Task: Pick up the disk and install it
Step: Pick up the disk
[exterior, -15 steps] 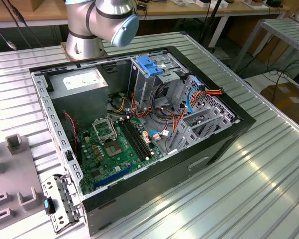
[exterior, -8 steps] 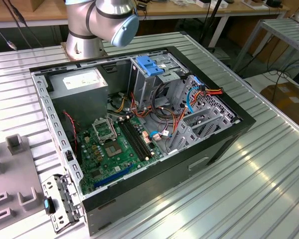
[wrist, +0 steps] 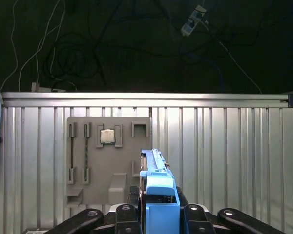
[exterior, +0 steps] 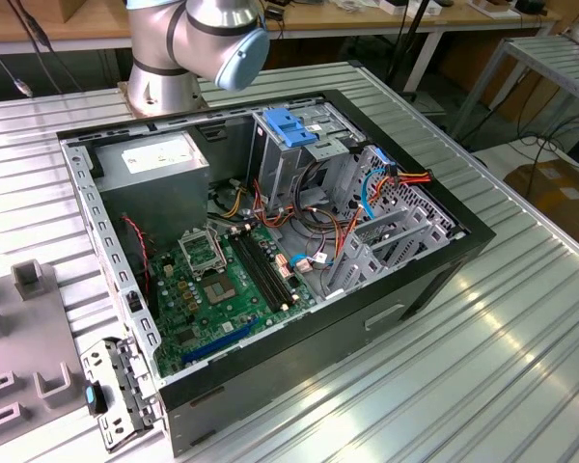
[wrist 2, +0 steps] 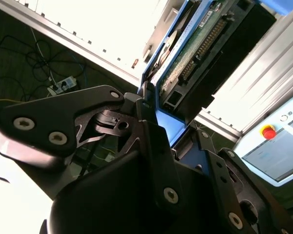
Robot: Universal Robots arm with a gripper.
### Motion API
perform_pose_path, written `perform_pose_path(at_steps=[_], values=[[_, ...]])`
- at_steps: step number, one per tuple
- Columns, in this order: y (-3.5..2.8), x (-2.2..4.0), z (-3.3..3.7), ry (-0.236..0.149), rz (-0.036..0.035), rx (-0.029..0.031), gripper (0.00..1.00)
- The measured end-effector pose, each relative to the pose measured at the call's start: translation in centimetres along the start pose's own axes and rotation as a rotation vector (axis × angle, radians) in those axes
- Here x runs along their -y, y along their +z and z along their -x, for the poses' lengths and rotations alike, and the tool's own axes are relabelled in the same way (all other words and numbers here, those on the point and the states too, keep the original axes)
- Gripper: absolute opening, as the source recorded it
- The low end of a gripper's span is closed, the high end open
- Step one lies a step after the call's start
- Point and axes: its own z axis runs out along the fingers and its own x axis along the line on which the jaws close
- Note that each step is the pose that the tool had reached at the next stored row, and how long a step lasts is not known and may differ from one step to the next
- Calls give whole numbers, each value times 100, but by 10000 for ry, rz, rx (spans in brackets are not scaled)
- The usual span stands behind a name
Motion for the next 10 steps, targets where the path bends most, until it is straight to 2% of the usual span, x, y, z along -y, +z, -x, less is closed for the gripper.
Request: perform_pose_path(at_steps=[10], values=[[-5, 156, 1, 0, 1, -1, 37]])
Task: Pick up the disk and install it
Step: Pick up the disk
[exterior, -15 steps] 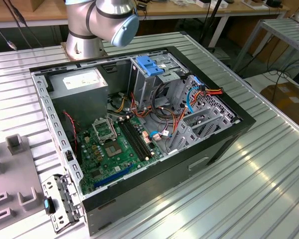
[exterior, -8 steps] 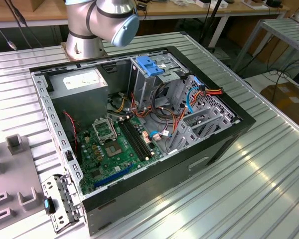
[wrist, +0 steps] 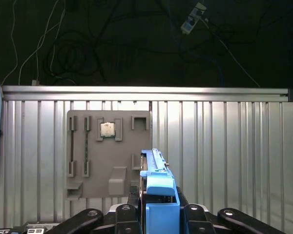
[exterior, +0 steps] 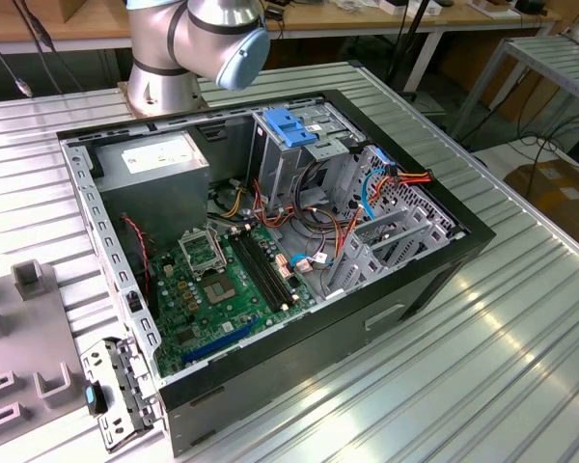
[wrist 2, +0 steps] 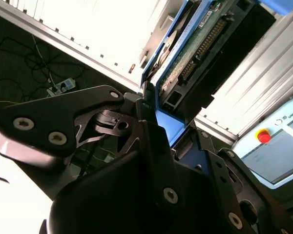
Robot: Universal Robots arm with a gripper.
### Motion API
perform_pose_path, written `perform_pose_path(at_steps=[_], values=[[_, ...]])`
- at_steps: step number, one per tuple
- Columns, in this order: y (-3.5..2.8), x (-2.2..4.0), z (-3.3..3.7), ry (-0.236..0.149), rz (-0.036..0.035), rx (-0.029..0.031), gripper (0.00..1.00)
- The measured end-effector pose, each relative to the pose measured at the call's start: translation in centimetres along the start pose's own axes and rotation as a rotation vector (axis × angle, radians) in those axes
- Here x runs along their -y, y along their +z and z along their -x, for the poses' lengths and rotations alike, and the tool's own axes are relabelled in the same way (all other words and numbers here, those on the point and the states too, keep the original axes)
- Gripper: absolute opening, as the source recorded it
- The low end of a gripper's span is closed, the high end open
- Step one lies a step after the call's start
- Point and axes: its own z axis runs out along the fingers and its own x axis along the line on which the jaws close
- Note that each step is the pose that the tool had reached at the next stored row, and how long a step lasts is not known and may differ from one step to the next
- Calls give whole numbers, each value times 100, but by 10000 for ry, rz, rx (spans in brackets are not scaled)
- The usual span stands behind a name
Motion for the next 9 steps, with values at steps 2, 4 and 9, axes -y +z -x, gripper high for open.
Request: perform_pose_path(at_steps=[2, 4, 9], values=[[0, 30, 0, 0, -1, 1, 37], [-1, 59, 0, 0, -1, 1, 37], [-4, 130, 1, 0, -1, 1, 37]])
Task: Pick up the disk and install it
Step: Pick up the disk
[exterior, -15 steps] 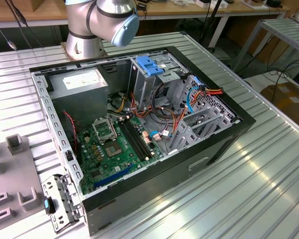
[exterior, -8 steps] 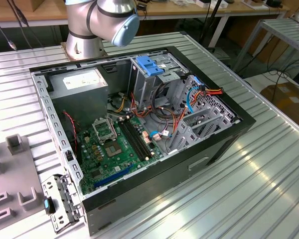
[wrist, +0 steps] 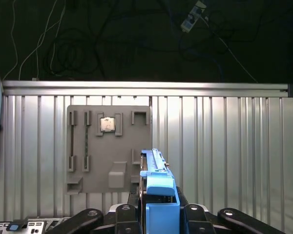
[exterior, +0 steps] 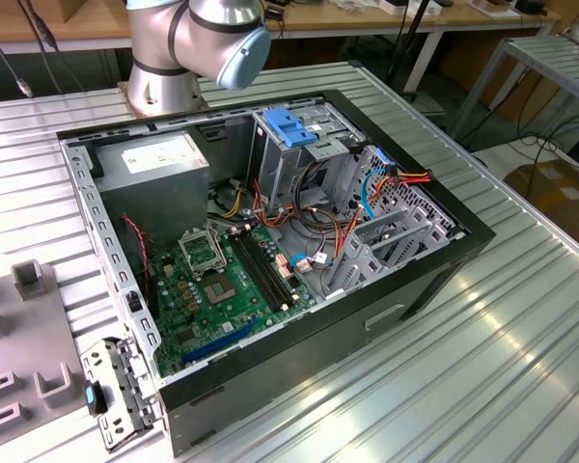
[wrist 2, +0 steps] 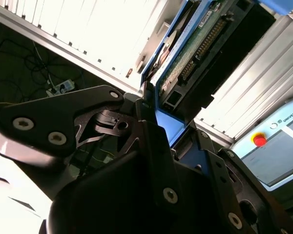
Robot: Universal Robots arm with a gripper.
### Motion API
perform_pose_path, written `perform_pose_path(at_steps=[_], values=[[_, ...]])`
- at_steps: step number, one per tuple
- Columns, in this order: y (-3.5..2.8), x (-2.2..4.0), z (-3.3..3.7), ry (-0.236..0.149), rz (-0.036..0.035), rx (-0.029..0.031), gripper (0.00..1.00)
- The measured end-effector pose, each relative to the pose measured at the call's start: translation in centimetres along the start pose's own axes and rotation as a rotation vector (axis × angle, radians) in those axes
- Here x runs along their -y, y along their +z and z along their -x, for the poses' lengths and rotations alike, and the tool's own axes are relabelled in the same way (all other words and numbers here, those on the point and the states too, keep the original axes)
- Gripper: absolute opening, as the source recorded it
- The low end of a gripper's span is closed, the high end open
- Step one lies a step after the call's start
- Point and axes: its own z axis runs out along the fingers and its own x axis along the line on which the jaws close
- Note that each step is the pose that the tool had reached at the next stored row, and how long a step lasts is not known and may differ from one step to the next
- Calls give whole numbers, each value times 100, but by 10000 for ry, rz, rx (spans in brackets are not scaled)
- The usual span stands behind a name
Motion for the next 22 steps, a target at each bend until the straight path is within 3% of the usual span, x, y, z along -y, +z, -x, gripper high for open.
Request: perform_pose_path(at_steps=[22], values=[[-4, 271, -9, -1, -1, 1, 37]])
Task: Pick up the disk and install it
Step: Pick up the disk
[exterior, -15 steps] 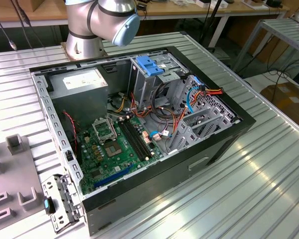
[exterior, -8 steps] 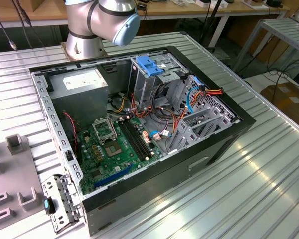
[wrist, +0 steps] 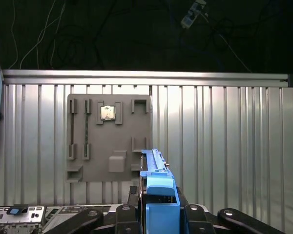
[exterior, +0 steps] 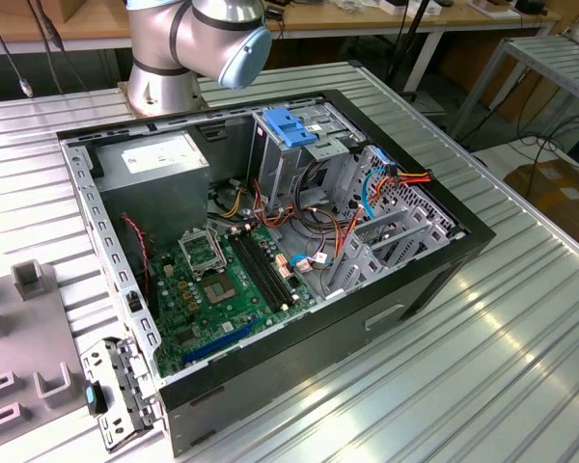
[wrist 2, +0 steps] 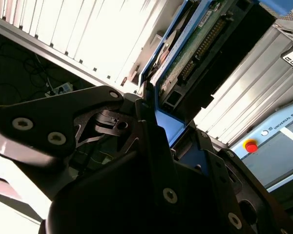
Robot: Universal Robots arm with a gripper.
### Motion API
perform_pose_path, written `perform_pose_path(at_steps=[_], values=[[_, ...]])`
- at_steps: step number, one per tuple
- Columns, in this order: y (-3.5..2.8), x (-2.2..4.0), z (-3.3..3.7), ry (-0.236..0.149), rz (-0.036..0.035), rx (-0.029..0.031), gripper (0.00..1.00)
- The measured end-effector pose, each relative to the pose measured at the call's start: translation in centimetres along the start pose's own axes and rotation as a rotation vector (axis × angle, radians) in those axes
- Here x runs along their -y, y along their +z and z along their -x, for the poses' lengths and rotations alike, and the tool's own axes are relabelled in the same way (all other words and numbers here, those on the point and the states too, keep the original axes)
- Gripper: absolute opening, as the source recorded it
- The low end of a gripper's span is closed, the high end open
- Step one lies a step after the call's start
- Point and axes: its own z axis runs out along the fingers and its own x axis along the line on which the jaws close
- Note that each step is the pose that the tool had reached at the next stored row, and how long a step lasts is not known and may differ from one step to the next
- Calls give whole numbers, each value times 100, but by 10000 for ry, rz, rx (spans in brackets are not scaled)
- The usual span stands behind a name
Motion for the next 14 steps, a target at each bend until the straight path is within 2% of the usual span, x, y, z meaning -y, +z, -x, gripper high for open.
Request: perform_pose_path(at_steps=[8, 10, 14], values=[[27, 32, -87, 0, 1, -1, 37], [28, 70, -92, 1, 4, -2, 37], [27, 188, -97, 5, 15, -1, 37]])
